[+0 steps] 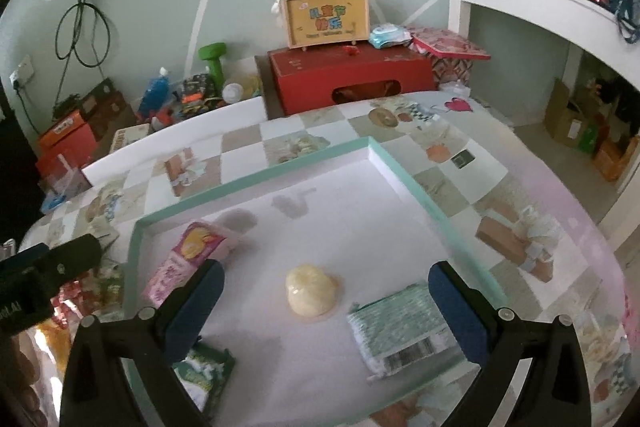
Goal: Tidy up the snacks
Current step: 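Withdraw both tools from the tray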
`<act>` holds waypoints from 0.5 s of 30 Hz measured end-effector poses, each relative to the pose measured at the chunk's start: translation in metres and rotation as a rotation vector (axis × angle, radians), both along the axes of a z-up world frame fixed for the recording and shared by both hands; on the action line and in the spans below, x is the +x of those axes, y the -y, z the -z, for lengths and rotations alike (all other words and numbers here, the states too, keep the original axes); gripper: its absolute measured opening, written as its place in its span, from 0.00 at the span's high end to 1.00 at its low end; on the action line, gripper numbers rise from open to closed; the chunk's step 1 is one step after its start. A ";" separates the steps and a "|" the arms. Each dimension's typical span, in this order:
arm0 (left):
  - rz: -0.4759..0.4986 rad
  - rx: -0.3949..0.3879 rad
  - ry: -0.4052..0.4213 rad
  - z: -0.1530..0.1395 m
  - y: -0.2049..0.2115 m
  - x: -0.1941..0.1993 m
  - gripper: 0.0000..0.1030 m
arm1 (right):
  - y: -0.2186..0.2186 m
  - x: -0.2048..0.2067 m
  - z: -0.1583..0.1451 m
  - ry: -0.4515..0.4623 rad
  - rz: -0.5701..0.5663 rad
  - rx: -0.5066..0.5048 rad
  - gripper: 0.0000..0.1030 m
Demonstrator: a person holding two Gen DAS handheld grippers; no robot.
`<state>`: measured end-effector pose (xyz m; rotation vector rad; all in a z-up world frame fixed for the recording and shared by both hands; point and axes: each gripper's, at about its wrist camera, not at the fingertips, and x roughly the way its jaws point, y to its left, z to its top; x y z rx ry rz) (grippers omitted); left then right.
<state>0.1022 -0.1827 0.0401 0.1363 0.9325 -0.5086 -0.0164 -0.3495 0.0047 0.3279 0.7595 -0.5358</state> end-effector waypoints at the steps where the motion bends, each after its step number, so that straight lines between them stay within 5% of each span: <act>1: -0.004 -0.012 -0.007 -0.002 -0.004 0.000 0.04 | -0.002 0.000 0.000 -0.002 -0.004 0.009 0.00; 15: -0.099 -0.120 -0.075 0.008 -0.076 -0.014 0.04 | -0.057 0.015 0.010 -0.024 -0.166 0.043 0.00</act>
